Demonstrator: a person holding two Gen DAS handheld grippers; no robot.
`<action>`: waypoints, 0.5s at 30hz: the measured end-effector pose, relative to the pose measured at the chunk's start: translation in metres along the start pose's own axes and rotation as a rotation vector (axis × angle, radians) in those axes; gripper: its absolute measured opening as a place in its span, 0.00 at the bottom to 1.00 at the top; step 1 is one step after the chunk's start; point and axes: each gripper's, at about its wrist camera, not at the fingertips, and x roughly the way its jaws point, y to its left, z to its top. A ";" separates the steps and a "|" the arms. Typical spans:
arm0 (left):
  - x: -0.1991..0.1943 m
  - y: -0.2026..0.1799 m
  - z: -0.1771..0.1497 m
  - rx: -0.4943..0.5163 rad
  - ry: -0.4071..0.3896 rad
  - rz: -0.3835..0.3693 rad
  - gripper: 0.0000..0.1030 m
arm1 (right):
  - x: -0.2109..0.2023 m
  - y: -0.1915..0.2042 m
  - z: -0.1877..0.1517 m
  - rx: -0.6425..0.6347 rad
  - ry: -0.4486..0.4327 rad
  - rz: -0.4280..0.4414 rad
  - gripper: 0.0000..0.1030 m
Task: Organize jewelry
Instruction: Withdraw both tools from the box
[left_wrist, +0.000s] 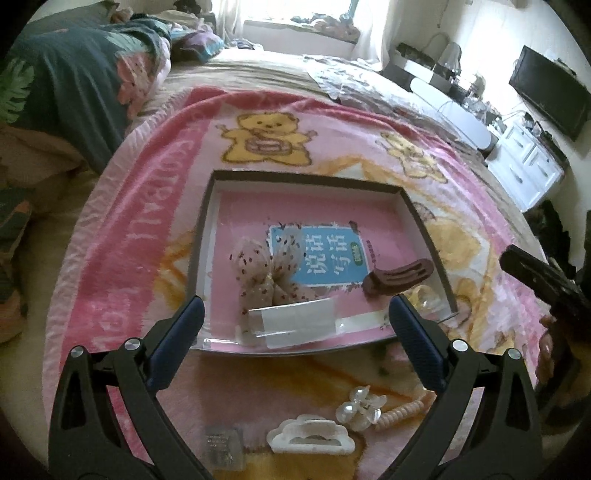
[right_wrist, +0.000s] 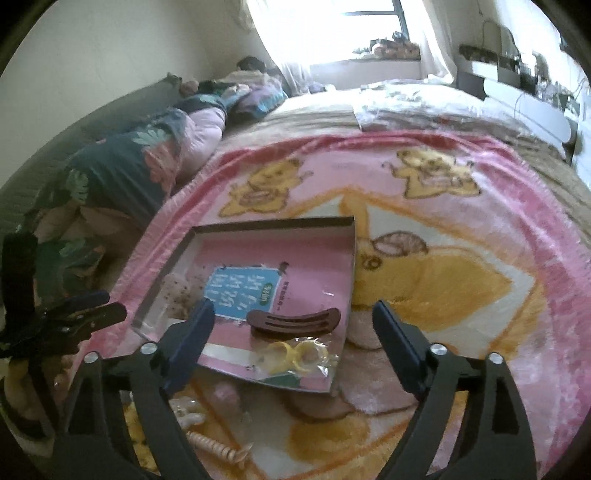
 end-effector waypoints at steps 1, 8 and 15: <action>-0.004 0.000 0.000 -0.001 -0.008 0.000 0.91 | -0.005 0.002 0.000 -0.004 -0.008 0.002 0.85; -0.032 -0.006 -0.001 0.003 -0.052 -0.002 0.91 | -0.037 0.015 -0.002 -0.023 -0.061 0.006 0.86; -0.055 -0.011 -0.006 0.004 -0.082 -0.016 0.91 | -0.064 0.024 -0.005 -0.037 -0.101 0.008 0.86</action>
